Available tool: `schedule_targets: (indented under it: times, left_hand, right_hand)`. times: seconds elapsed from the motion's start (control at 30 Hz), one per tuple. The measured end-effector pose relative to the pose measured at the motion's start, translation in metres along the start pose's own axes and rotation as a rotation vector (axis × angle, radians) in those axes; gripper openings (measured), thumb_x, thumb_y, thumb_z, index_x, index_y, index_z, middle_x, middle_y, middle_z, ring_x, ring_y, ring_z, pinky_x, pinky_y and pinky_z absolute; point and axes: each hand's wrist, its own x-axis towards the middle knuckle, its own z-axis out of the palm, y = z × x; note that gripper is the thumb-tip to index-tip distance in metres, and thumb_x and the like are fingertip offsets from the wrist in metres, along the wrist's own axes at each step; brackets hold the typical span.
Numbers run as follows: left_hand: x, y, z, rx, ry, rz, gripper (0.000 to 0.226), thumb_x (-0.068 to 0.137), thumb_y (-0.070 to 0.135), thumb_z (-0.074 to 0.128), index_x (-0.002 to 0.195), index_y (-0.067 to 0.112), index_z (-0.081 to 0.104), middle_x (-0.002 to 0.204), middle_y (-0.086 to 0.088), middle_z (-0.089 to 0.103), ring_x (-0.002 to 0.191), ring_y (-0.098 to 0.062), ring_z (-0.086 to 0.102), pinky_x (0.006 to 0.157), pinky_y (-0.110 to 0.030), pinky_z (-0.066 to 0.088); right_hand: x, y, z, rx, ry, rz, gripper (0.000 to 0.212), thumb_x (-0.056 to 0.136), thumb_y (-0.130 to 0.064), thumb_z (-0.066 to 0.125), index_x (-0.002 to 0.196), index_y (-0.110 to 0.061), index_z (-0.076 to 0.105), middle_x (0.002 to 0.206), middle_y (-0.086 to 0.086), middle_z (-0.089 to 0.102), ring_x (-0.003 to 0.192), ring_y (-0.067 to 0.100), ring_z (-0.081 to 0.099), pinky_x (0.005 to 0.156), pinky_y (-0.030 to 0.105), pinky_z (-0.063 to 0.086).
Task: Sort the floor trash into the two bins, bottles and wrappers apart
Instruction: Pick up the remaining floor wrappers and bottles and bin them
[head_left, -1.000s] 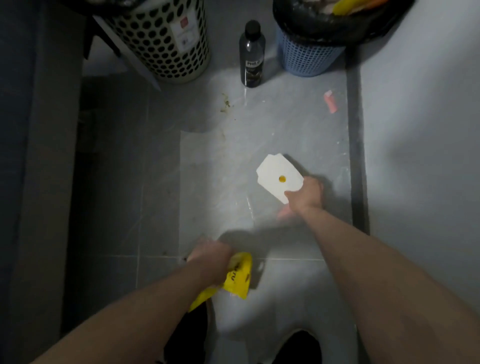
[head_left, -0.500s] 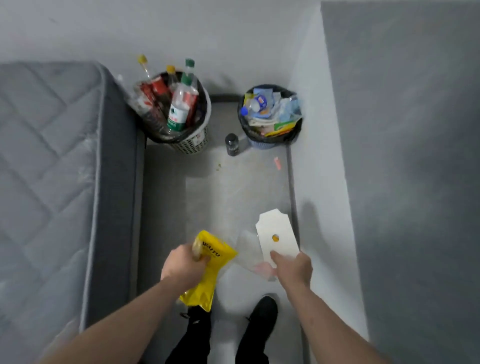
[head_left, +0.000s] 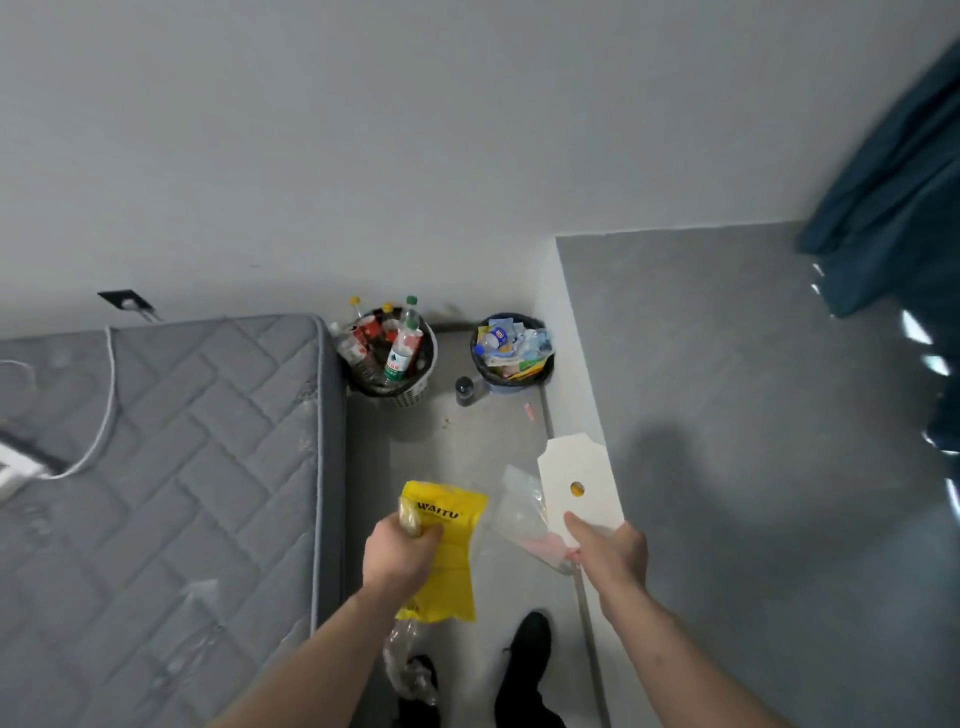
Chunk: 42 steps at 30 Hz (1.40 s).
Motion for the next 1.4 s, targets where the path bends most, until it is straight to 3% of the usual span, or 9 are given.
schedule_targets:
  times: [0.1,0.27,0.43,0.63,0.83,0.97,1.1,1.27,1.4]
  left_hand:
    - [-0.012,0.007,-0.026,-0.029,0.011,0.038,0.016,0.083,0.036,0.073,0.085,0.021,0.069,0.078,0.004,0.069,0.076,-0.02,0.065,0.07,-0.032,0.052]
    - [-0.024,0.02,-0.06,-0.101,0.03,0.077,0.016,0.082,0.037,0.074,0.084,0.022,0.068,0.081,0.003,0.07,0.08,-0.022,0.067,0.078,-0.038,0.057]
    - [-0.021,0.05,-0.064,-0.14,0.005,0.085,0.014,0.084,0.038,0.075,0.087,0.027,0.067,0.087,0.003,0.07,0.085,-0.022,0.067,0.083,-0.04,0.057]
    - [0.006,0.125,-0.049,-0.136,0.011,0.111,0.021,0.083,0.039,0.076,0.096,0.023,0.071,0.09,0.001,0.072,0.085,-0.022,0.068,0.085,-0.041,0.057]
    - [0.033,0.192,-0.039,-0.163,0.067,0.101,0.021,0.082,0.041,0.076,0.094,0.025,0.069,0.092,-0.001,0.072,0.087,-0.026,0.068,0.087,-0.045,0.058]
    - [0.058,0.216,-0.041,-0.229,0.095,0.054,0.023,0.079,0.042,0.078,0.09,0.024,0.069,0.089,0.0,0.073,0.084,-0.025,0.07,0.085,-0.047,0.059]
    - [0.087,0.242,-0.046,-0.29,0.112,0.042,0.019,0.082,0.036,0.079,0.092,0.022,0.07,0.088,-0.002,0.072,0.083,-0.025,0.069,0.084,-0.046,0.059]
    - [0.148,0.283,-0.051,-0.275,0.089,0.058,0.018,0.082,0.035,0.079,0.091,0.022,0.069,0.086,-0.002,0.072,0.081,-0.025,0.069,0.082,-0.045,0.059]
    - [0.216,0.313,-0.053,-0.23,0.022,0.046,0.022,0.079,0.038,0.079,0.086,0.02,0.071,0.084,-0.004,0.074,0.079,-0.026,0.07,0.08,-0.048,0.06]
  right_hand:
    - [-0.036,-0.011,0.0,0.08,0.035,-0.011,0.019,0.074,-0.012,0.082,0.09,-0.009,0.072,0.081,0.003,0.076,0.066,0.025,0.075,0.045,0.02,0.051]
    - [-0.073,-0.015,0.006,0.194,0.062,0.024,0.045,0.061,-0.023,0.089,0.098,-0.004,0.071,0.085,0.006,0.076,0.066,0.025,0.075,0.061,0.039,0.063]
    - [-0.075,-0.033,0.003,0.29,0.085,0.032,0.037,0.069,-0.012,0.089,0.098,-0.003,0.069,0.089,0.012,0.075,0.066,0.027,0.074,0.054,0.029,0.058]
    - [-0.027,-0.081,-0.008,0.355,0.064,0.031,0.038,0.068,-0.009,0.089,0.099,0.0,0.068,0.09,0.012,0.074,0.072,0.032,0.074,0.058,0.036,0.062]
    - [0.026,-0.143,-0.013,0.402,0.026,0.043,0.026,0.071,-0.005,0.088,0.088,-0.005,0.068,0.085,0.011,0.073,0.073,0.031,0.074,0.048,0.027,0.057]
    - [0.065,-0.173,0.004,0.355,-0.004,0.053,0.04,0.057,-0.016,0.093,0.087,-0.003,0.07,0.086,0.012,0.076,0.069,0.031,0.075,0.064,0.049,0.063]
    - [0.118,-0.187,0.033,0.33,-0.018,0.047,0.048,0.045,-0.03,0.092,0.081,-0.004,0.072,0.077,0.007,0.077,0.066,0.029,0.075,0.066,0.05,0.063]
    - [0.14,-0.234,0.062,0.31,0.017,0.075,0.033,0.061,-0.017,0.091,0.085,-0.003,0.073,0.08,0.009,0.076,0.064,0.028,0.074,0.058,0.039,0.063]
    - [0.198,-0.238,0.105,0.292,0.087,0.116,0.054,0.041,-0.039,0.089,0.081,-0.005,0.073,0.076,0.006,0.076,0.068,0.03,0.074,0.065,0.049,0.063]
